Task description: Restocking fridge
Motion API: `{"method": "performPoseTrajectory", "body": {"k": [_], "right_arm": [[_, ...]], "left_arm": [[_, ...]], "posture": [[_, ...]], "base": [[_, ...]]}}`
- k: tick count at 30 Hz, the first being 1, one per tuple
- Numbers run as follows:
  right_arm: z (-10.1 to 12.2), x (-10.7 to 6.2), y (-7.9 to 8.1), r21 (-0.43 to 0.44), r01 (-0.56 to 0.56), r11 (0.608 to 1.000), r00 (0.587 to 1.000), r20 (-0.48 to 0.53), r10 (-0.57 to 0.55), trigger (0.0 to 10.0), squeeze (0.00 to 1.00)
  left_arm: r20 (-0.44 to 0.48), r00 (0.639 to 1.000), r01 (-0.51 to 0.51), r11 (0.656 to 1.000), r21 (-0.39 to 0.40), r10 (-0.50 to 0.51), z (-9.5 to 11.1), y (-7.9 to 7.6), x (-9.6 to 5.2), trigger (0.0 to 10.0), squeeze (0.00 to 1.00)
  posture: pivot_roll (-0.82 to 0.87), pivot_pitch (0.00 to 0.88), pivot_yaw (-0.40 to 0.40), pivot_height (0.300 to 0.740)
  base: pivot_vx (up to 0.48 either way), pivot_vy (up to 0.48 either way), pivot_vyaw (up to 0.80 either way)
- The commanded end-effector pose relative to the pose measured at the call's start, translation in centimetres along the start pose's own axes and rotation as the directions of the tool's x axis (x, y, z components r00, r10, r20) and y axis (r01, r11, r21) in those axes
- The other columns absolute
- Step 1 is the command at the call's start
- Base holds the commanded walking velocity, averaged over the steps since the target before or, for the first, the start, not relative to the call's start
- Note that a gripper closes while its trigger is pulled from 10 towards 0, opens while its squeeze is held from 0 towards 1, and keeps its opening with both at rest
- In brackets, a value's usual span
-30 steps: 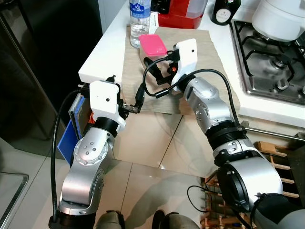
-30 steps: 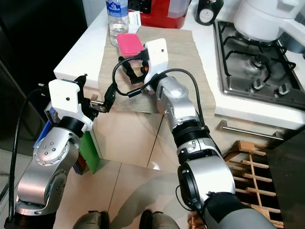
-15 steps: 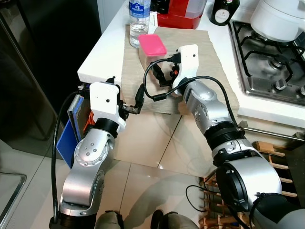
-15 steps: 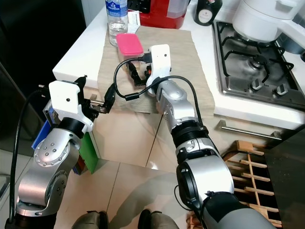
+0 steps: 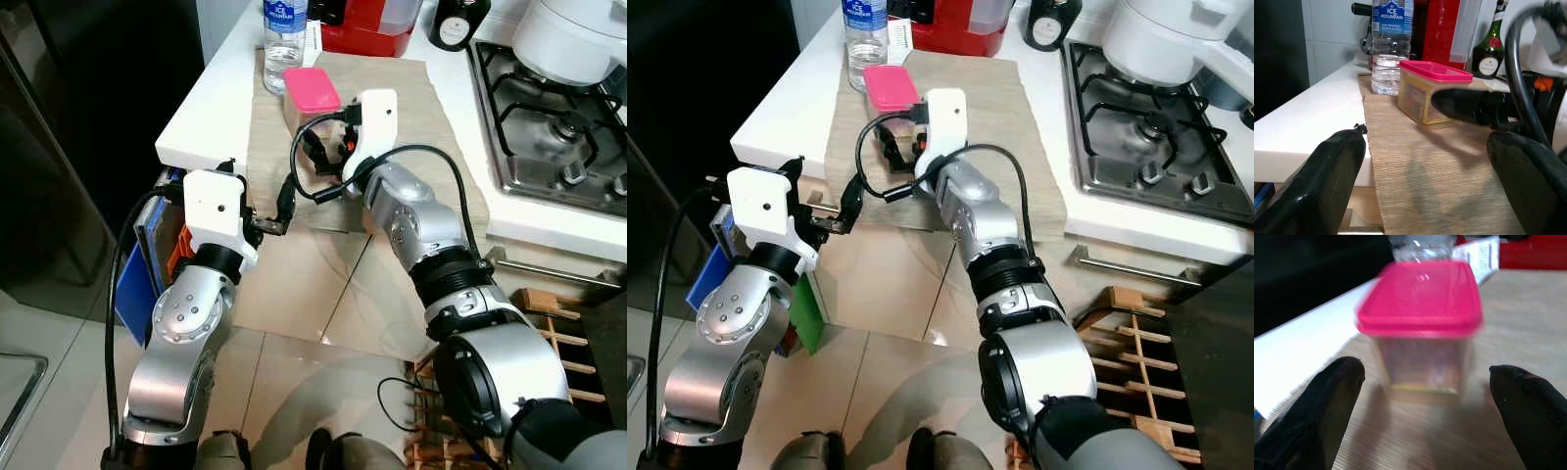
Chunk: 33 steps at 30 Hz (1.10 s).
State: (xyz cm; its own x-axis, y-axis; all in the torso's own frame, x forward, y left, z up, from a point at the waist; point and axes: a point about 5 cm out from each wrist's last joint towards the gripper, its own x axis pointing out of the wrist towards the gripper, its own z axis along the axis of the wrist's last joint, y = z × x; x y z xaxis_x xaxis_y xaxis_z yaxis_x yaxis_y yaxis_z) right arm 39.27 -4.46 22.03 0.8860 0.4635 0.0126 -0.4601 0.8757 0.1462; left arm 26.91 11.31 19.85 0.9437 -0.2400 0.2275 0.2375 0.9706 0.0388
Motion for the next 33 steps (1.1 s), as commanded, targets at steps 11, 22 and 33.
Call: {"method": "performPoseTrajectory", "body": {"k": [11, 22, 33], "right_arm": [[0.1, -0.5, 1.6, 0.056, 0.03, 0.998, 0.999, -0.028, -0.029, 10.0, 0.0], [0.0, -0.2, 2.2, 0.13, 0.05, 0.99, 0.997, -0.063, -0.042, 10.0, 0.0], [1.2, -5.5, 0.6, -0.118, 0.109, 0.987, 0.979, 0.186, -0.086, 10.0, 1.0]], "left_arm": [[0.033, 0.999, 0.017, 1.0, -0.006, -0.017, 0.6, -0.7, 0.1, 10.0, 0.0], [0.038, 0.999, 0.01, 1.0, -0.01, -0.01, 0.6, -0.8, 0.1, 10.0, 0.0], [0.023, 0.999, -0.033, 0.997, 0.073, 0.032, 0.7, 0.2, -1.0, 10.0, 0.0]], "posture": [[0.06, 0.137, -0.149, 0.74], [0.06, 0.142, -0.154, 0.74], [0.06, 0.135, -0.161, 0.74]], "base": [[0.0, 0.0, 0.0], [0.0, 0.0, 0.0], [0.0, 0.0, 0.0]]}}
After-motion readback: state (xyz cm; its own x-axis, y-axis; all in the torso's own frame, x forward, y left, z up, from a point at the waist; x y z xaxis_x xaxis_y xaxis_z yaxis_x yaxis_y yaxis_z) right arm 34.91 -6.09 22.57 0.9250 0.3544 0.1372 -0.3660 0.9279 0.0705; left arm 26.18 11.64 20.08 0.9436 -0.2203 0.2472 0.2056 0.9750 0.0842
